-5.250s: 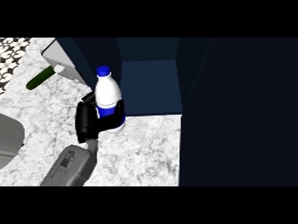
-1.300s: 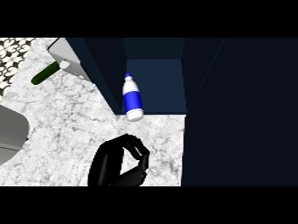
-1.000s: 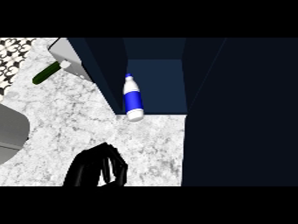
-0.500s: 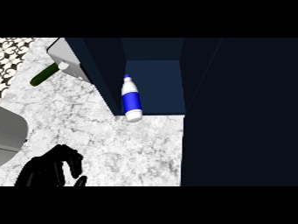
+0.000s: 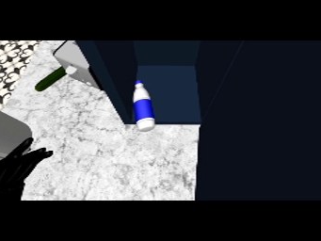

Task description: Pick up the bottled water, place it into the cabinet and close the cabinet

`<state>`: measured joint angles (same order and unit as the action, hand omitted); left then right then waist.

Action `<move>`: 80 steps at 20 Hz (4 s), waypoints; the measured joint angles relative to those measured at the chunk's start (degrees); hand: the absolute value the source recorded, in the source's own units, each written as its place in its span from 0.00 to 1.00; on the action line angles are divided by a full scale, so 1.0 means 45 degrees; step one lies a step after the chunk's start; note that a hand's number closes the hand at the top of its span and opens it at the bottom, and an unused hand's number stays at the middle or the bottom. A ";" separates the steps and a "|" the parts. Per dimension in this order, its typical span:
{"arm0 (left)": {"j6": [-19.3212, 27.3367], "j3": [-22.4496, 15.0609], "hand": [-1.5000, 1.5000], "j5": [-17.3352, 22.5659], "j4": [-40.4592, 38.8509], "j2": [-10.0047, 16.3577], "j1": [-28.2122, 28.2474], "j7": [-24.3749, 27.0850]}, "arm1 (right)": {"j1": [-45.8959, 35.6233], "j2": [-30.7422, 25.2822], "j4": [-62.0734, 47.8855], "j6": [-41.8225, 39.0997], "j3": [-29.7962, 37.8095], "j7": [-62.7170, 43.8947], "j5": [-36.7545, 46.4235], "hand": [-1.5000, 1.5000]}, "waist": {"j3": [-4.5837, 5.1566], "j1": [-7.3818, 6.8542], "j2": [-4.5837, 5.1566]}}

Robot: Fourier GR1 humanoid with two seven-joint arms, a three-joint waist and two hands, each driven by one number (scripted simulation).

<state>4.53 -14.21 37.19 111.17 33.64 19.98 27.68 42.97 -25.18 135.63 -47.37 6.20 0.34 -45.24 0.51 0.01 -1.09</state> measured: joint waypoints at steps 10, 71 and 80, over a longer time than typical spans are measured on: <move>-0.1079 0.1618 0.00 0.1301 0.0428 0.1094 0.1217 -0.0076 | -0.1672 -0.0505 -0.0002 0.0208 -0.1969 -0.0943 0.0279 1.00 | 0.0099 -0.0240 -0.0119; -0.8140 0.8352 0.00 0.4360 -0.1089 0.1688 0.6008 0.0284 | -2.1265 0.5351 -1.1511 0.8897 -0.6997 -0.7915 -0.2156 1.00 | -0.0113 -0.0352 0.0257; -0.8802 0.8998 0.00 0.4425 -0.1412 0.1211 0.5649 -0.0524 | -2.1361 0.4757 -1.4345 0.6913 -0.5189 -0.6445 -0.1261 1.00 | -0.0109 -0.0283 0.0271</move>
<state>-35.08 26.28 57.10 104.82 39.09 45.40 25.32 -53.16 -3.77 71.08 -16.26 -17.15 -28.66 -50.91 0.02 -1.27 0.14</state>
